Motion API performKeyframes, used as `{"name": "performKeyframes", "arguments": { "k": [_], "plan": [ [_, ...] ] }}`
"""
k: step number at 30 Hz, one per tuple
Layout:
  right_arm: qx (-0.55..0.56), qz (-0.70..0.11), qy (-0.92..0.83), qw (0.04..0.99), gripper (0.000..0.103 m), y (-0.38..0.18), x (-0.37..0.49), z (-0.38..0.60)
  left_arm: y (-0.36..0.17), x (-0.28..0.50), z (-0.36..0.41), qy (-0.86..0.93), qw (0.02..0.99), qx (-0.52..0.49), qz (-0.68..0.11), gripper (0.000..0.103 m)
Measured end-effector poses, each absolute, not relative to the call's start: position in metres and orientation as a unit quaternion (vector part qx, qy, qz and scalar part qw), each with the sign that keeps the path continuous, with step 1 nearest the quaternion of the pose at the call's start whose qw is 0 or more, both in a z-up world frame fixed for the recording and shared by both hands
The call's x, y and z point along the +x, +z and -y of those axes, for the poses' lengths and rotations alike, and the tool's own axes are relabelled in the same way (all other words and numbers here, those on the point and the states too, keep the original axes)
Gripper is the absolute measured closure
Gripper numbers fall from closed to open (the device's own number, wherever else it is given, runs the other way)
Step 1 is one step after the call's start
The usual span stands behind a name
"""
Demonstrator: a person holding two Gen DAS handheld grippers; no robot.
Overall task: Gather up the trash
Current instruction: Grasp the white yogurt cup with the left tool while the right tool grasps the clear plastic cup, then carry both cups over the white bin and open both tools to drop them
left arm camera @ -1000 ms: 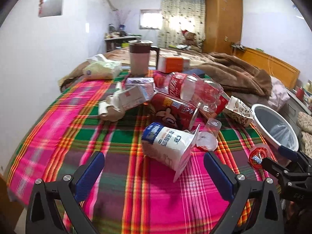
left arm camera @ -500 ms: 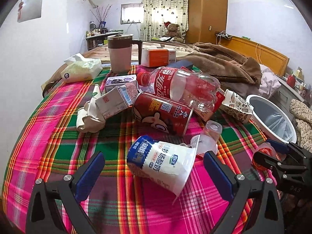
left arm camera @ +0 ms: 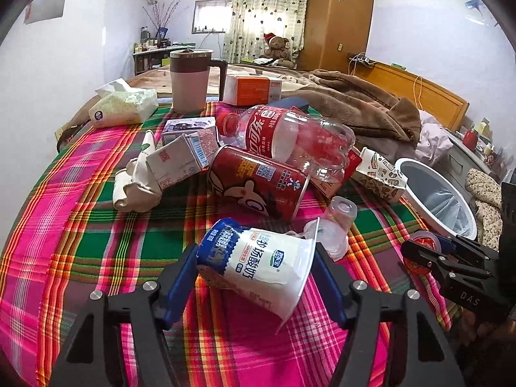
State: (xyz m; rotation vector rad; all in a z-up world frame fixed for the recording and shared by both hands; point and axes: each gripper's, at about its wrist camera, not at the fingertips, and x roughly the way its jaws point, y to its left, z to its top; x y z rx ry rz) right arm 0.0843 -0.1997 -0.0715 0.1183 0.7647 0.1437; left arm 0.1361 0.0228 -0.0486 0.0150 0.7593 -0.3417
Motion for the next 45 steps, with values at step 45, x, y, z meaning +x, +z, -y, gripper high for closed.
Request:
{"name": "performKeyframes", "arguments": {
  "k": [45],
  "plan": [
    [0.073, -0.282, -0.076, 0.953, 0.059, -0.006, 0.078, 0.322, 0.031, 0.133, 0.161, -0.267, 0.914, 0.058, -0.299, 0.035]
  ]
}}
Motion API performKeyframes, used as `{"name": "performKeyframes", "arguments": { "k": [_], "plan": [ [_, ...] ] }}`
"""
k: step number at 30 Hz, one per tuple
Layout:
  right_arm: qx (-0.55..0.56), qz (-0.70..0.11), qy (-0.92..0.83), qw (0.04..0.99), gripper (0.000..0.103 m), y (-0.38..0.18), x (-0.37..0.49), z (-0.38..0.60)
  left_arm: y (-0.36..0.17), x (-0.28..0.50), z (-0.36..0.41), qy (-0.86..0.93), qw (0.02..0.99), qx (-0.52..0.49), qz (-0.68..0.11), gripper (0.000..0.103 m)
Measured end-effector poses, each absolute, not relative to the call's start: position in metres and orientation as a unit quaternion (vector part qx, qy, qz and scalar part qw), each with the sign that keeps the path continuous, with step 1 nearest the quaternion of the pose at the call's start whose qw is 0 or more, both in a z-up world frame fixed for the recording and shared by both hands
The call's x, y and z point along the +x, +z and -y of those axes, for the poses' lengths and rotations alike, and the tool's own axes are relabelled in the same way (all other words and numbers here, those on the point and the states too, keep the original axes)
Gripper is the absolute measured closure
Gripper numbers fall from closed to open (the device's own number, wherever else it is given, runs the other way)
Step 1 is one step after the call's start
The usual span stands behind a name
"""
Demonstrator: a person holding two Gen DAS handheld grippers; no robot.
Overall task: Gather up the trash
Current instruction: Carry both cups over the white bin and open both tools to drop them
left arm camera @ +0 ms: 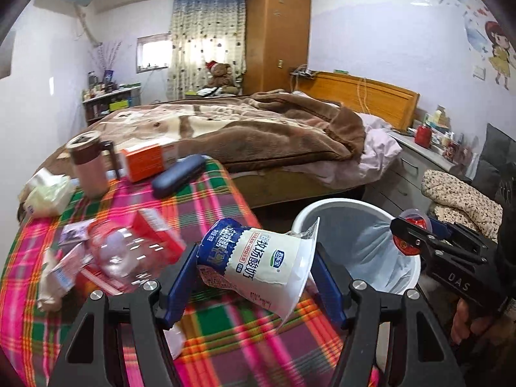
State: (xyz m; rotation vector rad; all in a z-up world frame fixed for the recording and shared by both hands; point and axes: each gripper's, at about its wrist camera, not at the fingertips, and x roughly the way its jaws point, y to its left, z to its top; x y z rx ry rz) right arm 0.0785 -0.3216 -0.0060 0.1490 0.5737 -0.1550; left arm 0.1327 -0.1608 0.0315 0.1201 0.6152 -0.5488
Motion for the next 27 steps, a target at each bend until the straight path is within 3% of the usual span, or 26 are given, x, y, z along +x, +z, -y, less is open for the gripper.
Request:
{"name": "performKeyframes", "arguments": {
  "k": [13, 24, 27],
  "plan": [
    [0.091, -0.339, -0.115, 0.929, 0.059, -0.038, 0.089, 0.370, 0.005, 0.146, 0.243, -0.320, 0.886, 0.073, -0.326, 0.035],
    [0.097, -0.370, -0.115, 0.917, 0.059, -0.049, 0.098, 0.392, -0.011, 0.162, 0.266, -0.327, 0.875, 0.071, -0.350, 0.034],
    [0.104, -0.374, -0.115, 0.914, 0.056, -0.052, 0.098, 0.396, -0.012, 0.165, 0.263, -0.322, 0.878, 0.069, -0.347, 0.024]
  ]
}}
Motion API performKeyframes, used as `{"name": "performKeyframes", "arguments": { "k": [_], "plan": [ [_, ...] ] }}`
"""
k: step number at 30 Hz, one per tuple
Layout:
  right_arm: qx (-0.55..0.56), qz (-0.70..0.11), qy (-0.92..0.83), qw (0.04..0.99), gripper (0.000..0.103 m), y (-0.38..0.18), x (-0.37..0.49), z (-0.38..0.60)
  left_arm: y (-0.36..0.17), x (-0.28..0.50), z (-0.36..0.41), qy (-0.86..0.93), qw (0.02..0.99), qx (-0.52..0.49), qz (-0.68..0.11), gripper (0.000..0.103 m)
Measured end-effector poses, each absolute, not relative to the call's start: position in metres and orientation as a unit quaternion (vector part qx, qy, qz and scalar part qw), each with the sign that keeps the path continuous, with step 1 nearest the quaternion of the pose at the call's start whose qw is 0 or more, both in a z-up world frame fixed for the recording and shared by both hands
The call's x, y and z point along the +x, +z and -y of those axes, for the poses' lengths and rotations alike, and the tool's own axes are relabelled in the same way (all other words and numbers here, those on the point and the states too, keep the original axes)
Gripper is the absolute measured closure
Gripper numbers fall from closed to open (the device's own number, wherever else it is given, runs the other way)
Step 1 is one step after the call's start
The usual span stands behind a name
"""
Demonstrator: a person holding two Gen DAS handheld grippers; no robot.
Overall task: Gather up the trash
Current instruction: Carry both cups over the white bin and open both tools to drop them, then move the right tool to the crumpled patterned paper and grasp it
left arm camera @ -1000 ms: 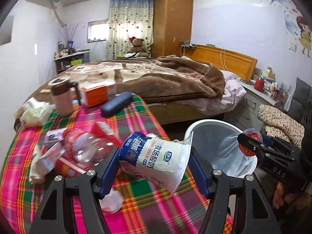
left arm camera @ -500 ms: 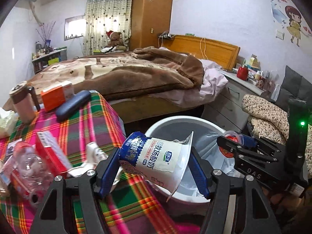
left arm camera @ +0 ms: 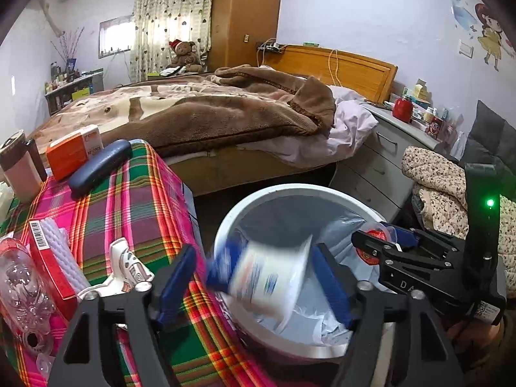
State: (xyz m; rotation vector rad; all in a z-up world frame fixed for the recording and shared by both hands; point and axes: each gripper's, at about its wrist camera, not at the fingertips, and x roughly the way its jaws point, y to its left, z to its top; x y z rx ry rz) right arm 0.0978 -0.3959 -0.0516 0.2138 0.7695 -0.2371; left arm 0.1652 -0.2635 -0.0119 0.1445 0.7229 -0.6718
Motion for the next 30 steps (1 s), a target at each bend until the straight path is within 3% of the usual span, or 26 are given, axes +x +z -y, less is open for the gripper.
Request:
{"name": "performKeyframes", "arguments": {
  "k": [3, 17, 30],
  "plan": [
    [0.104, -0.371, -0.114, 0.916, 0.034, -0.051, 0.097, 0.395, -0.010, 0.167, 0.260, -0.325, 0.877, 0.062, -0.348, 0.021],
    [0.109, -0.334, -0.103, 0.931, 0.034, -0.029, 0.092, 0.379, 0.007, 0.160, 0.220, -0.295, 0.894, 0.042, -0.335, 0.021],
    [0.084, -0.319, -0.034, 0.943, 0.034, -0.021, 0.116, 0.322, 0.026, 0.160, 0.122, -0.213, 0.927, 0.000, -0.309, 0.016]
  ]
}}
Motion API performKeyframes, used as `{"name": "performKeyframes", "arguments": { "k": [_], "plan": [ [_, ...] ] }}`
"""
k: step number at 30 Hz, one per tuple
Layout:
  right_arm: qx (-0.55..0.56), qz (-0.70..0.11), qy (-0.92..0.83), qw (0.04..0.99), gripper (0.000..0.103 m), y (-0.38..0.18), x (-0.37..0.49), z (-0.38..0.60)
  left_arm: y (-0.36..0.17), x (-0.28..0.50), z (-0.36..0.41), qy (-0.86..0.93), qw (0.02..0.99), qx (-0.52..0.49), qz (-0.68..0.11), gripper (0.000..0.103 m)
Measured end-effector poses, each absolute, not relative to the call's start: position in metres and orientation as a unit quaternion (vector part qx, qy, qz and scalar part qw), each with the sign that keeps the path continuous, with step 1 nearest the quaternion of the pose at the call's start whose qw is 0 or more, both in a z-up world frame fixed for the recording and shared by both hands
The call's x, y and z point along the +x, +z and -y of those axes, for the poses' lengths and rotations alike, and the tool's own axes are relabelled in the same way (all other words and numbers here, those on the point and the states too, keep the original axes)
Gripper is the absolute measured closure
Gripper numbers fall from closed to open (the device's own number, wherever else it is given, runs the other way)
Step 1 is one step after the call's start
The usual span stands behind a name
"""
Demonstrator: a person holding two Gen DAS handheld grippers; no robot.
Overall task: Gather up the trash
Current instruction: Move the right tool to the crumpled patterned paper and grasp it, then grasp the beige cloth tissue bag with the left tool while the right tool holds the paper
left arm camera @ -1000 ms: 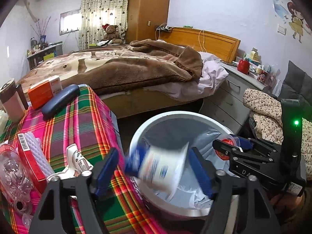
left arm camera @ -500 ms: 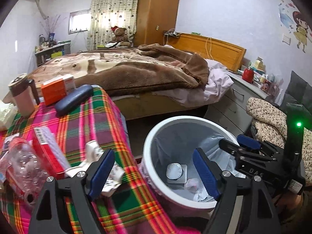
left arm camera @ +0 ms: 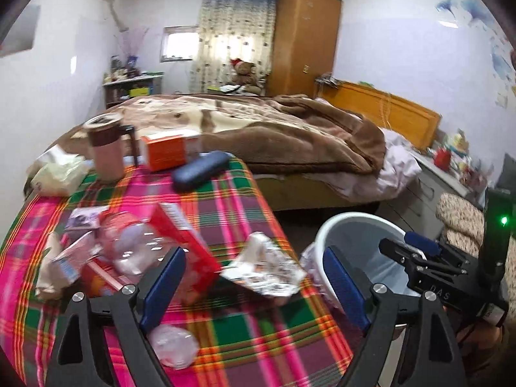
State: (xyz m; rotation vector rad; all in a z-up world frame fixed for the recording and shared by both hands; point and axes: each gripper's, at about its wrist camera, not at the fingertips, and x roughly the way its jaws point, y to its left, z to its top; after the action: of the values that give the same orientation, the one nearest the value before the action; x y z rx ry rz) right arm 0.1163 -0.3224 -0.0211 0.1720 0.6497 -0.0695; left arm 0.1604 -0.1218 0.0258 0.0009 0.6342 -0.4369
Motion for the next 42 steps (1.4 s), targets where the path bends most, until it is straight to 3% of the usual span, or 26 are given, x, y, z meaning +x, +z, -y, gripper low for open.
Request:
{"name": "performKeyframes", "arguments": {
  "k": [27, 30, 35, 39, 42],
  "plan": [
    [0.053, -0.390, 0.050, 0.918, 0.034, -0.056, 0.178, 0.239, -0.010, 0.206, -0.067, -0.023, 0.936, -0.060, -0.345, 0.016],
    [0.052, -0.399, 0.056, 0.914, 0.046, -0.059, 0.182, 0.232, -0.016, 0.212, -0.079, -0.015, 0.934, -0.064, -0.351, 0.016],
    [0.051, -0.407, 0.059, 0.910, 0.055, -0.061, 0.188, 0.220, -0.023, 0.224, -0.089, -0.030, 0.927, -0.077, -0.365, 0.016],
    [0.042, -0.415, 0.062, 0.907, 0.073, -0.062, 0.192, 0.213, -0.031, 0.232, -0.096, -0.022, 0.921, -0.079, -0.381, 0.016],
    [0.042, -0.415, 0.068, 0.907, 0.078, -0.062, 0.193, 0.208, -0.032, 0.231, -0.097, -0.027, 0.922, -0.070, -0.379, 0.016]
  ]
}}
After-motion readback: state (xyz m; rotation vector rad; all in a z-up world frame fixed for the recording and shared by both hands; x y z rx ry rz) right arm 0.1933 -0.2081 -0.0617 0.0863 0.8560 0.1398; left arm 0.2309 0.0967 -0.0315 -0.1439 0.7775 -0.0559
